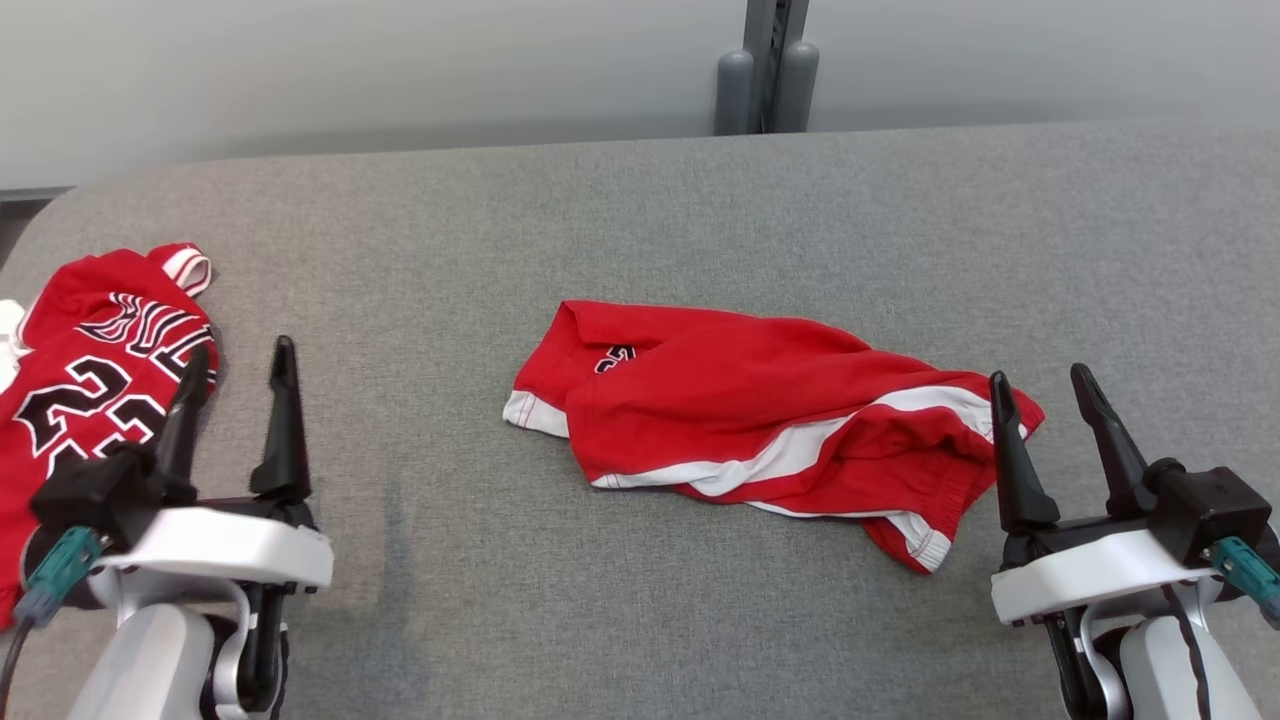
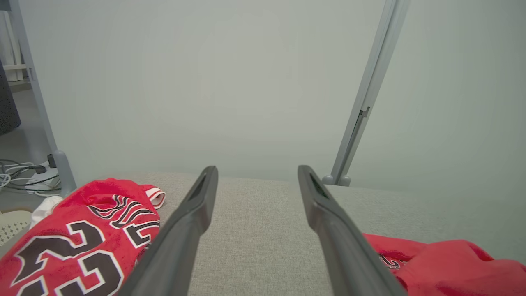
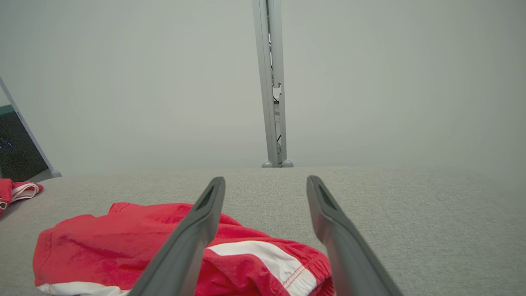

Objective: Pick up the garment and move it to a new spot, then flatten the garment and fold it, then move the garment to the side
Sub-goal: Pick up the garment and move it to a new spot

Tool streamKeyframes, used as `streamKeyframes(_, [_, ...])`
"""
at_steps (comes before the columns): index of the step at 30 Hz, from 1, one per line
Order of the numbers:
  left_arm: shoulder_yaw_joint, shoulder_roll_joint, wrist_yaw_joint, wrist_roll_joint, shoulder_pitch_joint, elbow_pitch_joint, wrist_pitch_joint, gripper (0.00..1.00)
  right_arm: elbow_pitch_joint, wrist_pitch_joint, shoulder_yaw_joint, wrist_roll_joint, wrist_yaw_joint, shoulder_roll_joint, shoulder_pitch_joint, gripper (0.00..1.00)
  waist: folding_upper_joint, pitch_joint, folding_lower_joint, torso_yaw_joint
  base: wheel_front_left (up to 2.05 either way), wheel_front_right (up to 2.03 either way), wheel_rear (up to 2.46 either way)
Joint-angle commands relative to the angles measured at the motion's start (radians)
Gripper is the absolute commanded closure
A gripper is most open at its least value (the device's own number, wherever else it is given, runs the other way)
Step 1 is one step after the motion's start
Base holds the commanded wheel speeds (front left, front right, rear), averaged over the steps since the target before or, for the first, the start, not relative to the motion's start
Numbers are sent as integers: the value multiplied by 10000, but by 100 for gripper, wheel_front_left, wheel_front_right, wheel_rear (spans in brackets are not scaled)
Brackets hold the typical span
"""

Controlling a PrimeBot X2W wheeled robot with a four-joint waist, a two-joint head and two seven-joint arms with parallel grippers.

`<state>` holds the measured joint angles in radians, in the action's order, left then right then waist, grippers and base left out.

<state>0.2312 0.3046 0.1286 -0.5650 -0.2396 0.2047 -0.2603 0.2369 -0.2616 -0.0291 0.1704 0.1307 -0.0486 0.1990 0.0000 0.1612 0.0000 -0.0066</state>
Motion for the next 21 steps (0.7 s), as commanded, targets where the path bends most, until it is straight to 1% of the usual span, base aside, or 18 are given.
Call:
streamKeyframes(1, [-333,2,-90,170,282,-265,-55,0,36,-51,-4,-26,1,-44,-124,0,0,-181,0,73,0,0,0])
streamKeyframes(4, [-774,-114,-338,439,863,-590,-52,0,94,-51,-47,-12,1,-45,-261,0,0,-379,0,91,0,0,0])
streamKeyframes(6, [-876,-178,-587,651,1183,-749,-54,0,97,-52,-76,38,1,-45,-365,0,0,-521,0,115,0,0,0])
streamKeyframes(10, [-970,-269,-736,1076,1897,-904,-56,0,170,-49,-145,6,1,-47,-634,0,0,-840,0,98,0,0,0])
streamKeyframes(21, [-733,-236,-458,1647,3205,-996,-57,0,137,142,-257,38,1,-45,-1320,0,0,-1603,0,-85,0,0,0])
